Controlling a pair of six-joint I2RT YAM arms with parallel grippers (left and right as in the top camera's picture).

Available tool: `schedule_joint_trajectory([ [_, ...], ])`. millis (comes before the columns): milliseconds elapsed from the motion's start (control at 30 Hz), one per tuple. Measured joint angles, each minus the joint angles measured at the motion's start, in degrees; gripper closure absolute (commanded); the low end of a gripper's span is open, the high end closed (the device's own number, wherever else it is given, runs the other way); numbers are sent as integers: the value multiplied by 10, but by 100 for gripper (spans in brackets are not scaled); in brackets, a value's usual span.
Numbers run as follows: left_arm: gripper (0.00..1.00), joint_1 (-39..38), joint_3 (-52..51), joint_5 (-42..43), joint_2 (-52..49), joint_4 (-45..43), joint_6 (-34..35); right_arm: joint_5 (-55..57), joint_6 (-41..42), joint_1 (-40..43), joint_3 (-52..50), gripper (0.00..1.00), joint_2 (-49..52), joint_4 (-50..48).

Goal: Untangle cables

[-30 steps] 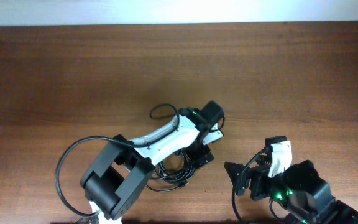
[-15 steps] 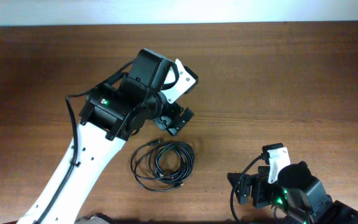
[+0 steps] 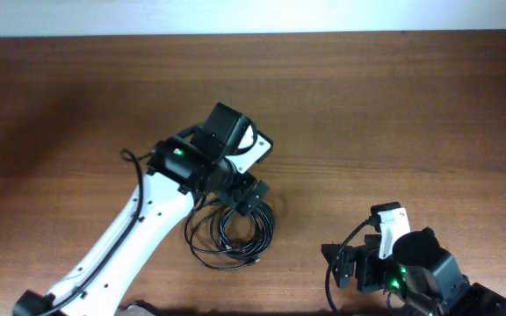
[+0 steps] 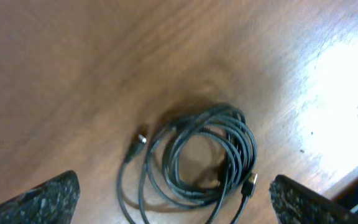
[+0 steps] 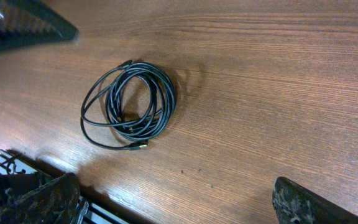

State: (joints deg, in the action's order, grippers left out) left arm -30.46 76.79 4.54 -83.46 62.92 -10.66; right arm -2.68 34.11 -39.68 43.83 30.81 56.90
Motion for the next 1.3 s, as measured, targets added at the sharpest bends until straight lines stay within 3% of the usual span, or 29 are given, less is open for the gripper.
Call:
schedule_joint_trajectory([
  [133,3,0,-130,17,2,-122,2,0,0,0,0,1,0,0],
  [167,32,0,-181,20,1,-163,2,0,0,0,0,1,0,1],
  [200,39,0,-206,22,0,-188,4,0,0,0,0,1,0,0],
  [233,36,0,-229,23,-1,-224,4,0,0,0,0,1,0,-1],
  [367,42,0,-283,24,-1,-317,-1,1,0,0,0,2,0,-1],
  [433,50,0,-304,24,-1,-359,-1,1,0,0,0,1,0,-1],
  [500,52,0,-325,24,-1,-379,-3,1,0,0,0,2,0,-3],
  [567,69,0,-341,24,-1,-416,-3,0,0,0,0,1,0,-5],
  [633,66,0,-361,25,-1,-439,-5,1,0,0,0,1,0,-8],
  [700,71,0,-363,26,-1,-462,-5,0,0,0,0,1,0,-11],
  [733,90,0,-363,26,-1,-462,-5,0,-1,0,0,1,0,-12],
  [767,100,0,-363,26,-1,-466,-5,0,0,0,0,2,0,-12],
  [900,100,0,-363,31,-2,-479,0,-24,0,0,0,2,0,-16],
  [1033,100,13,-251,37,63,-359,48,-56,0,0,-2,2,0,-71],
  [1100,100,19,-141,37,166,-331,61,-60,0,0,-2,17,1,-105],
  [1167,100,19,-107,37,269,-324,71,-63,2,0,-2,18,28,-152],
  [1233,100,19,-107,33,301,-321,88,-64,20,0,-4,16,90,-210],
  [1300,100,19,-108,10,321,-324,109,-89,19,0,-3,33,194,-300],
])
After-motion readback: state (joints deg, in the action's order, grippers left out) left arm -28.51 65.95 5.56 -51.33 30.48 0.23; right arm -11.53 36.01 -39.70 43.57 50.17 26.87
